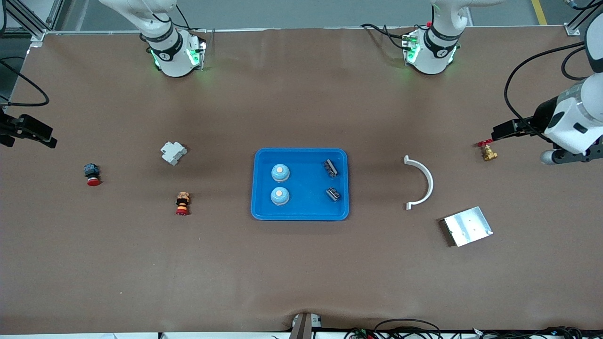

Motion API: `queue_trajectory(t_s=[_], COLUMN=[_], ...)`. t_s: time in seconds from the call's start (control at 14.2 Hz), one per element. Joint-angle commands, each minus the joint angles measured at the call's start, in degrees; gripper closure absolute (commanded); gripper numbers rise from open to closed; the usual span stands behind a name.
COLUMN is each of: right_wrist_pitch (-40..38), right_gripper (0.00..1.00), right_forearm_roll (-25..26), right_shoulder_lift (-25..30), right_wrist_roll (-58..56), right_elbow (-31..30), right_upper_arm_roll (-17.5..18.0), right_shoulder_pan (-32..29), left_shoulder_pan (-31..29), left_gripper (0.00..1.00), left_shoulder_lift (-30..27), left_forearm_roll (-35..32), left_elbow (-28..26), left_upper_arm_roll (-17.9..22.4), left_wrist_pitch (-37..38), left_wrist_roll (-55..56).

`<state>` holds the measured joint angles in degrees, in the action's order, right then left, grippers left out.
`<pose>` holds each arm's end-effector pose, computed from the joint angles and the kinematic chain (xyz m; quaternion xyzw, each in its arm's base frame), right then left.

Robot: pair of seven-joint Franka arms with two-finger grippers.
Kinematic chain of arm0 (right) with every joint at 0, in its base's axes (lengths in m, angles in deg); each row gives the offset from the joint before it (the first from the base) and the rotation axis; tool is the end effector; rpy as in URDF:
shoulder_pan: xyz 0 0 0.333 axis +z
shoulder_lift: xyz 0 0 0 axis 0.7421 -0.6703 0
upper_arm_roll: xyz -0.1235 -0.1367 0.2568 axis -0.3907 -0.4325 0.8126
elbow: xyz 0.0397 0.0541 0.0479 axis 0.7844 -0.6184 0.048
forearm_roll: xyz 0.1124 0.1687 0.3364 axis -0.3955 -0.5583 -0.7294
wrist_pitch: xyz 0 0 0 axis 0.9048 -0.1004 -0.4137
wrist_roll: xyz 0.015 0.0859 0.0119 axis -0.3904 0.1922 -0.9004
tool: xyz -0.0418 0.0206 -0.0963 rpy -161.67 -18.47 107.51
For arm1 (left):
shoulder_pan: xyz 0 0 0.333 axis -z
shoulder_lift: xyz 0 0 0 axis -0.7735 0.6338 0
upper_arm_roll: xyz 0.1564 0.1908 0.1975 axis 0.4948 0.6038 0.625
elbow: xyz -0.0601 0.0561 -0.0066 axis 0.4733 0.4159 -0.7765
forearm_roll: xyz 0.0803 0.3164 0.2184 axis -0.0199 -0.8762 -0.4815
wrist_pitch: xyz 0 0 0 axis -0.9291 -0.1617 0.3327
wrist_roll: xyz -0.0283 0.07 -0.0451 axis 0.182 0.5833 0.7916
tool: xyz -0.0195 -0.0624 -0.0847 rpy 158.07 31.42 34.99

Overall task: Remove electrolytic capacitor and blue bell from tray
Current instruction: 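Move the left gripper and the right gripper toward the blue tray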

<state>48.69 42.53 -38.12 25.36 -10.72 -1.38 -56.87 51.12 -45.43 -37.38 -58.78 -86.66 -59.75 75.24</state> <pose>0.5713 -0.0592 0.6118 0.9996 -0.0194 0.0176 0.0114 0.5700 -0.0340 0.5481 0.9924 0.0684 -0.1017 0.0135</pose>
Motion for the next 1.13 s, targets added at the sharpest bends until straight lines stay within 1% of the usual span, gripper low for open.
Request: queue_trajectory(t_s=[0.0,0.21,0.35,0.49,0.71,0.78,0.92,1.06], right_wrist_pitch=[0.78,2.53,5.6,7.28,10.36,10.8,11.5,11.86], right_gripper=[0.0,0.0,0.0,0.0,0.0,0.0,0.0,0.0], right_forearm_roll=[0.02,0.02,0.02,0.02,-0.24,-1.98,-6.46,-7.1], right_shoulder_lift=[0.89,0.89,0.89,0.1,-2.35,-3.32,-5.25,-6.75], right_wrist_roll=[0.34,2.18,2.98,5.78,11.14,12.72,16.15,21.06], right_elbow=[-0.98,-3.43,-5.54,-7.3,-9.15,-9.15,-9.15,-9.15], right_upper_arm_roll=[0.17,0.34,0.25,0.25,0.25,0.25,0.17,0.17], right_shoulder_pan=[0.0,0.18,0.88,1.32,2.9,3.25,3.17,4.04], left_shoulder_pan=[1.48,3.5,4.55,7.7,12.45,14.03,16.15,17.73], left_gripper=[0.0,0.0,0.0,0.0,0.0,0.0,0.0,0.0], left_shoulder_lift=[1.49,2.55,4.04,6.23,11.06,12.64,14.06,15.82], left_forearm_roll=[1.28,1.36,4.6,5.32,5.49,5.49,5.58,6.37], left_elbow=[0.69,0.95,1.31,1.92,6.39,7.62,7.99,7.99], left_upper_arm_roll=[-1.06,-1.24,-1.24,-1.85,-1.86,-1.86,-1.95,-1.95], left_wrist_pitch=[1.13,1.13,0.87,0.78,0.6,0.17,-3.15,-7.29], left_wrist_roll=[3.94,6.33,8.43,13.51,22.75,25.03,29.51,34.43])
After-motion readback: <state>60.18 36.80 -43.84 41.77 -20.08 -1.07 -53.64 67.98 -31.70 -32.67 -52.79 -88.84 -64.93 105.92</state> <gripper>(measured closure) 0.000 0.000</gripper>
